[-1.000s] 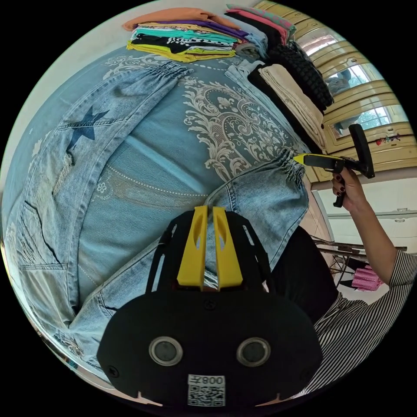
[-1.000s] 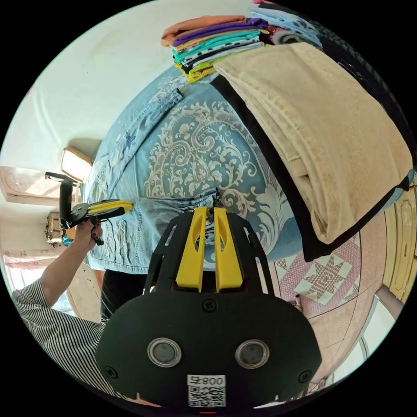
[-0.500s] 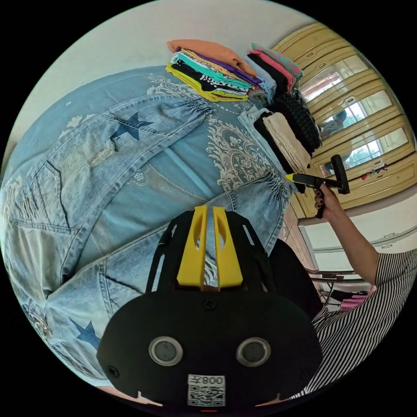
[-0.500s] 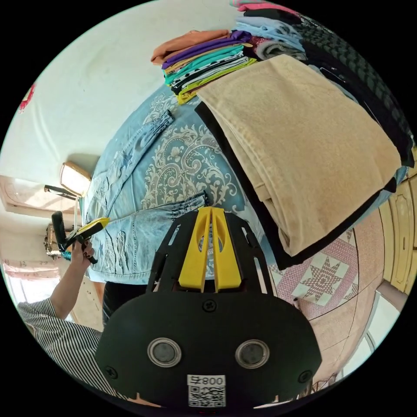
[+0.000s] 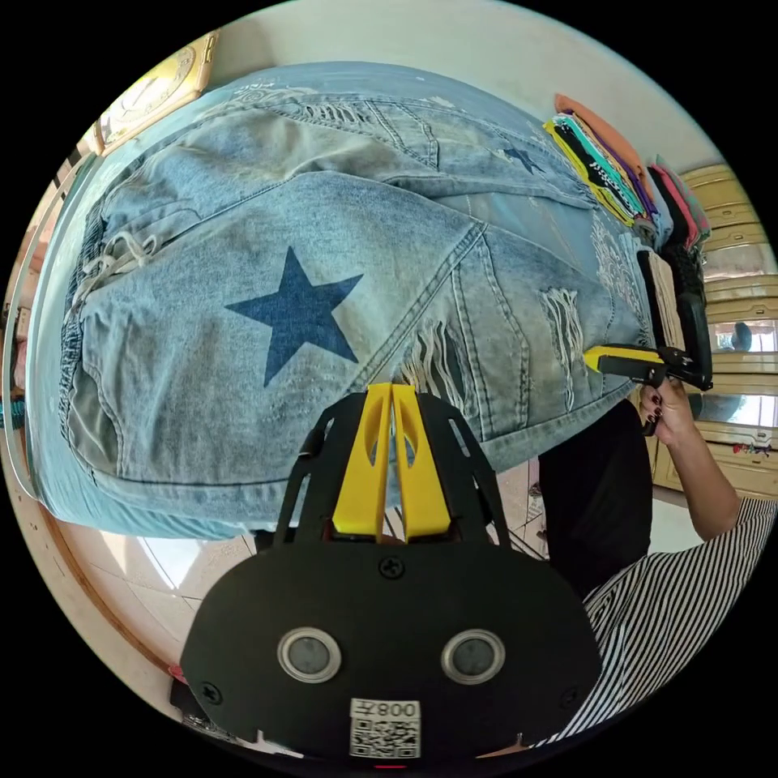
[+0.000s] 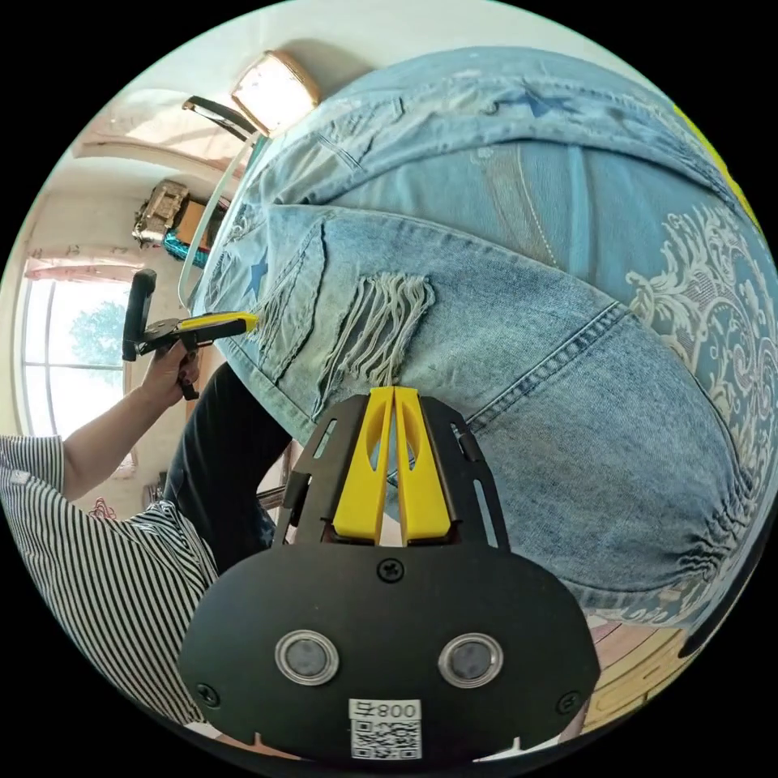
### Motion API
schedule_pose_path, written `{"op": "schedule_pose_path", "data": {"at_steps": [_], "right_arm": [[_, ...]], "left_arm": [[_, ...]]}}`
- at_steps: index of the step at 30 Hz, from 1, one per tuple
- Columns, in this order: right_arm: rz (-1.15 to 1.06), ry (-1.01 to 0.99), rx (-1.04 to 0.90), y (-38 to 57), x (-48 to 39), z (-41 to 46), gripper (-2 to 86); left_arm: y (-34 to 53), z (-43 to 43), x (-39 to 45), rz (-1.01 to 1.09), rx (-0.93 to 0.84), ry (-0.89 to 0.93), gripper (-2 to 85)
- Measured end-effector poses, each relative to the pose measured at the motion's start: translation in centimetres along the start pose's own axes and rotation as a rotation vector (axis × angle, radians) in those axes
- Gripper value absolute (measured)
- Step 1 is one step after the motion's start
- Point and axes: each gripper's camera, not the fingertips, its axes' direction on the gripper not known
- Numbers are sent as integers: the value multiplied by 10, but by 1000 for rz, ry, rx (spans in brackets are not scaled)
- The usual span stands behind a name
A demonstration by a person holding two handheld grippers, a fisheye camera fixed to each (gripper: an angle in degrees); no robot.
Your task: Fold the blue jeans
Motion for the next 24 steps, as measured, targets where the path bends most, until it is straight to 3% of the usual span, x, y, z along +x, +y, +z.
{"op": "schedule_pose_path", "data": {"at_steps": [9,12,20,24], "right_arm": [[-39,-9,-63,-30,-19,-12,2],[-48,-33,-82,-45,-22,-25,3],[227,55,309,-125,55,-134,41],[422,30,394,-168,111,-168,71]], "left_arm": [[7,-22,-24,27,-9,74,4],[-1,-44,-28,54,102,133,9],[-100,-73,-22,240,198,101,74],[-137,-79,-18,281,210,105,80]]}}
